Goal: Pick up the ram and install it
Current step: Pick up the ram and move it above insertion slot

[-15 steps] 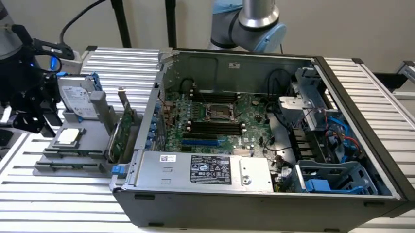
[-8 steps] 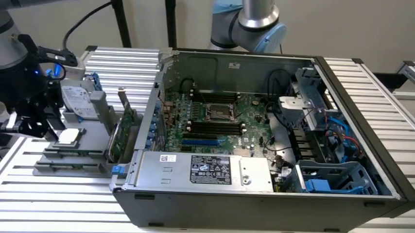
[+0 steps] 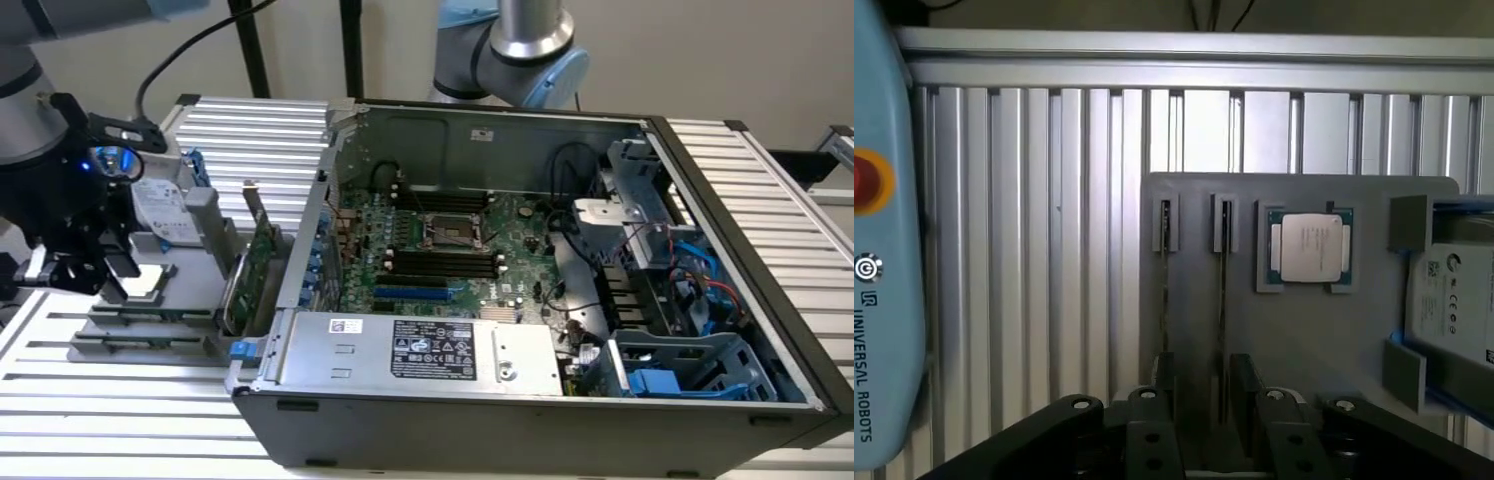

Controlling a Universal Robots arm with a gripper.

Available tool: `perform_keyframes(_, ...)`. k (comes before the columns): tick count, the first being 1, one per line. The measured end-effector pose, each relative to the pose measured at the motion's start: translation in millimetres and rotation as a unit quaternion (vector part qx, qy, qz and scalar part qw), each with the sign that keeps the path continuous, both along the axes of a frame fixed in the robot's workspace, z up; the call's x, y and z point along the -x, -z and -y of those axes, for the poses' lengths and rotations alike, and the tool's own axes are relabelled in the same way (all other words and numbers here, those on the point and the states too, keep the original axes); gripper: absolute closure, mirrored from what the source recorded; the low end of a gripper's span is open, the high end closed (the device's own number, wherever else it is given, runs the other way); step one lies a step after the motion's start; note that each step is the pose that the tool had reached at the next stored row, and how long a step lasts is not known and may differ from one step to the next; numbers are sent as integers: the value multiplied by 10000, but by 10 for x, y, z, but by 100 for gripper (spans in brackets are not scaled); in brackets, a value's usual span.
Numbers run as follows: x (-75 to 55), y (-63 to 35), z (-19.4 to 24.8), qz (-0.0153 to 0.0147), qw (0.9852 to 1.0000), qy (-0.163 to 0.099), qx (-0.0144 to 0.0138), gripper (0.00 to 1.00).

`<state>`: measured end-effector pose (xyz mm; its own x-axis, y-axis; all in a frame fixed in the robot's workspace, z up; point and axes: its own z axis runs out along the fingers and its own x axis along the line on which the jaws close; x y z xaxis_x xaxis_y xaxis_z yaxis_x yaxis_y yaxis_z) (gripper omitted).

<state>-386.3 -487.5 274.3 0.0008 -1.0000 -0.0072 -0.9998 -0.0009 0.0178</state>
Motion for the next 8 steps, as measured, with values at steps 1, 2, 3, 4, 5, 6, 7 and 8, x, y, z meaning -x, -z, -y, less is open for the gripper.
perform_keyframes(1,-1,18,4,0,10000,-1,0,0)
perform_keyframes(2,-2,37,9,0,10000,-1,0,0)
perform_keyframes(3,-3,55,14,0,10000,-2,0,0)
perform_keyframes(4,-4,72,20,0,10000,-3,0,0)
perform_keyframes(5,-5,92,28,0,10000,-4,0,0)
perform_keyframes(6,-5,109,36,-1,10000,-4,1,0)
perform_keyframes(7,-6,127,44,0,10000,-5,1,0)
perform_keyframes(8,-7,146,52,0,10000,-7,0,0)
